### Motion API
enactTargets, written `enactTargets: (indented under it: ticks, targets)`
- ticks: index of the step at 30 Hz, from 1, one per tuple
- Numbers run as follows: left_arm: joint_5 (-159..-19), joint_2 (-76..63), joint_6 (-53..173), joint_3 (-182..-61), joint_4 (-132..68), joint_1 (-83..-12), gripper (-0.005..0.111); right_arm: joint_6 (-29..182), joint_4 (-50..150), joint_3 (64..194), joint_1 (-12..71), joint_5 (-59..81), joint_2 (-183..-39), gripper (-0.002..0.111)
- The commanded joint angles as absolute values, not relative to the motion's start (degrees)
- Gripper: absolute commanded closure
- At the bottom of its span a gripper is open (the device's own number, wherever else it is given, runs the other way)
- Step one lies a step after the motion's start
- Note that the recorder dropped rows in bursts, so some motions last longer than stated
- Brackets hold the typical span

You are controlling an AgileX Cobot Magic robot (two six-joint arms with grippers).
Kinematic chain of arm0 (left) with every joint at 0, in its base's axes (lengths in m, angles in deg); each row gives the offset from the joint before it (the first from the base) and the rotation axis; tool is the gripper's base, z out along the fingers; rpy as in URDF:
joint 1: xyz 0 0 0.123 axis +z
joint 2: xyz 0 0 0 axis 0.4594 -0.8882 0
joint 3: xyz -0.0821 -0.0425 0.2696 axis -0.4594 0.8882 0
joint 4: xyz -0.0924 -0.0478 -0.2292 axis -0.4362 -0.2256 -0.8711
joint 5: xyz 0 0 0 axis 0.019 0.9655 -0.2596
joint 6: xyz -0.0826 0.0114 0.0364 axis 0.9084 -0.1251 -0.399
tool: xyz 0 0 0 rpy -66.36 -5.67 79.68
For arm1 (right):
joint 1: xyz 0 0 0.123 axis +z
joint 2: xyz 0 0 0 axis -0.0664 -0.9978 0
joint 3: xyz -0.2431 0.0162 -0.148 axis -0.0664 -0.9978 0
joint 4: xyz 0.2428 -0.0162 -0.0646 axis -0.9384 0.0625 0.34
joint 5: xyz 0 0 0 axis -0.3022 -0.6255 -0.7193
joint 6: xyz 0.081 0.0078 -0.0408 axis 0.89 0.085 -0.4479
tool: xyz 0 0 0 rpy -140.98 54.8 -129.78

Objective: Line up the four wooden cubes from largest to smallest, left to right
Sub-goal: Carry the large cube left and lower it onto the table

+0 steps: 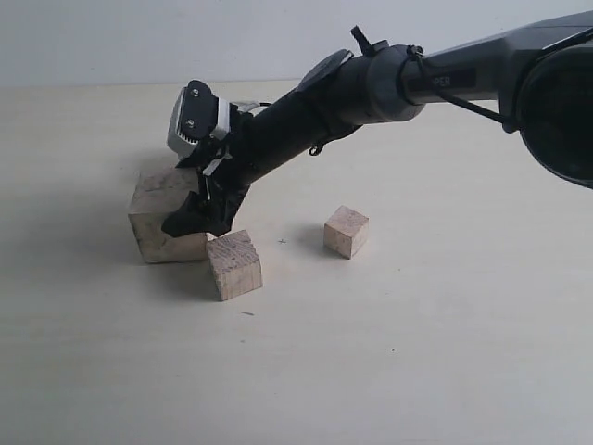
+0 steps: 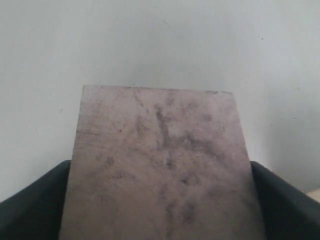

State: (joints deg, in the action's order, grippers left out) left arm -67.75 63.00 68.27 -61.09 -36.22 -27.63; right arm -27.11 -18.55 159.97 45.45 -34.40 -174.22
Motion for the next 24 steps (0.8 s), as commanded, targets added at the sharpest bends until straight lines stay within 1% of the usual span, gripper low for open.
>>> enactTargets:
  ticks: [1, 5, 12, 22, 24]
  targets:
    - [-68.39, 63.29, 68.09, -61.12, -36.55, -27.97, 0.107, -24.89, -19.04, 160.27, 48.68, -32.52, -173.66, 0.108]
    - [-68.39, 63.29, 68.09, -61.12, -36.55, -27.97, 0.107, -22.30, -15.90, 160.27, 50.01, -24.54, -173.66, 0.108]
    - [-68.39, 63.29, 68.09, -61.12, -36.55, -27.97, 0.107, -22.30, -11.45, 160.27, 49.76, -23.29, -173.77, 0.108]
    - [-68.39, 63.29, 68.09, -61.12, -36.55, -27.97, 0.107, -22.96, -10.56, 160.27, 48.70, -26.37, -173.66, 0.108]
    - [-68.39, 63.29, 68.09, -61.12, -36.55, -27.97, 0.107, -23.43, -10.47, 160.27, 48.70, -26.86, -173.66, 0.106]
